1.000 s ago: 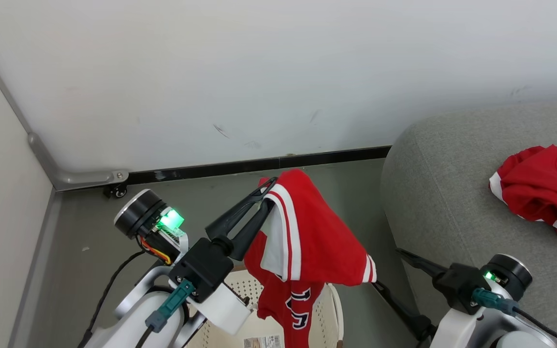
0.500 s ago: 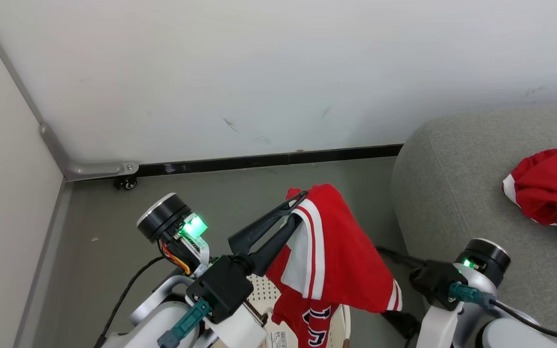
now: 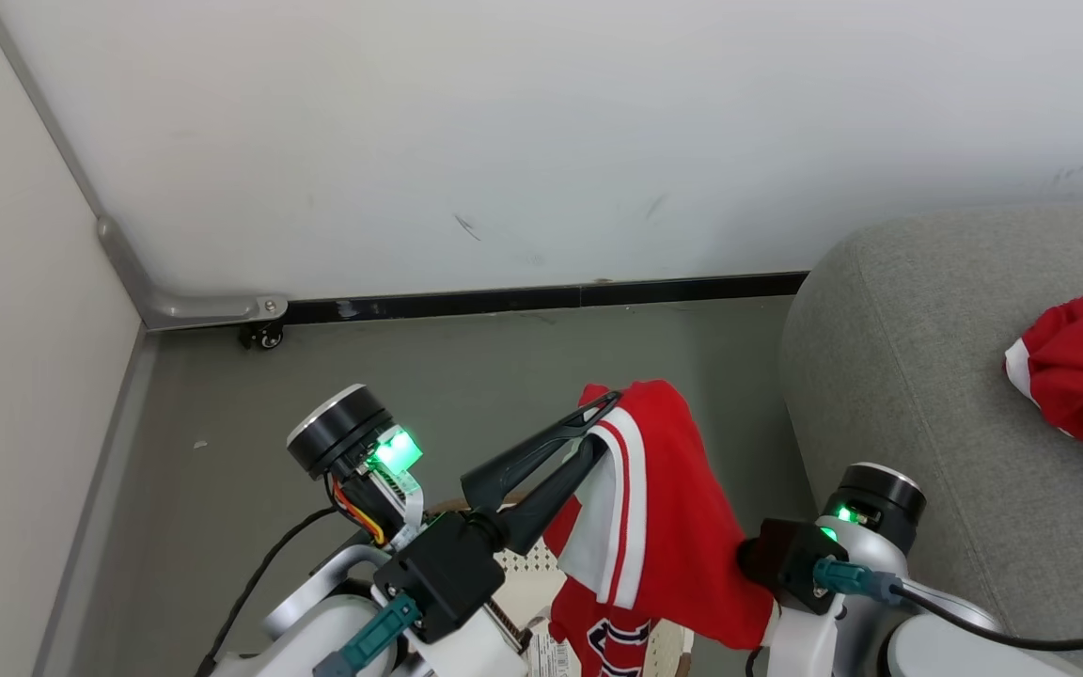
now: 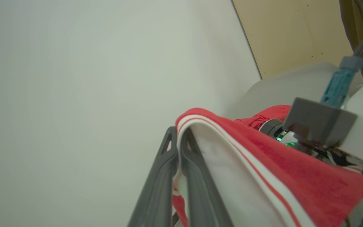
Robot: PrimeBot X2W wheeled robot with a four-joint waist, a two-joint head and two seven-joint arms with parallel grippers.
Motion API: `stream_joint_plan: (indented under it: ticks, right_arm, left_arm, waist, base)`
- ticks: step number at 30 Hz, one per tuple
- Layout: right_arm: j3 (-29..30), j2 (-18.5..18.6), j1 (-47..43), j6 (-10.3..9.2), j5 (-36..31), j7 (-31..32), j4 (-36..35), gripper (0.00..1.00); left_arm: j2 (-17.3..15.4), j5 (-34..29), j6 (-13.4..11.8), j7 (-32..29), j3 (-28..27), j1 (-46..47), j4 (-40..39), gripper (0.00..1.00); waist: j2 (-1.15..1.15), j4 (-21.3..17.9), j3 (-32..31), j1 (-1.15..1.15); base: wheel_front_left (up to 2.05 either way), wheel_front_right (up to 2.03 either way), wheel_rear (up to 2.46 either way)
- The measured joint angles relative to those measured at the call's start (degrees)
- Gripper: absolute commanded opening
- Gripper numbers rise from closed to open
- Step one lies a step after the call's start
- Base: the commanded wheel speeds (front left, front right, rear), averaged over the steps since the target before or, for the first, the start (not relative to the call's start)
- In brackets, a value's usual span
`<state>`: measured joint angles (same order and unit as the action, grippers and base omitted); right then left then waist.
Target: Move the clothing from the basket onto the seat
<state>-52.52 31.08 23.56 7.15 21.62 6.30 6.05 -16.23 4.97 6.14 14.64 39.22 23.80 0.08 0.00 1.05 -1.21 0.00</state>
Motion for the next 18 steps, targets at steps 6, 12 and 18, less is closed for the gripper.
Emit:
stream_joint_plan:
  ticks: [6,12,18]
  right_arm:
    - [-2.1,0.2,0.3,0.00,1.7,-1.3,0.8,0.00]
    - [-2.2,1.1,1.4,0.00,3.1,-2.4,1.6,0.00]
    - [-1.4,1.5,1.5,0.00,4.3,-4.1,1.7,0.00]
  left_arm:
    - [-0.9,1.4,0.0,-0.4,-1.1,0.0,1.9,0.00]
    - [-1.9,2.7,0.0,-1.0,-3.0,-0.2,5.0,0.00]
    - [-2.5,4.5,0.0,-1.6,-4.2,-1.5,8.6,0.00]
  waist:
    - [0.00,-0.3,0.4,0.00]
    - [0.00,-1.2,0.6,0.00]
    - [0.00,-2.6,0.8,0.00]
  base:
    - [0.00,0.00,0.00]
    - [0.00,0.00,0.00]
    - [0.00,0.00,0.00]
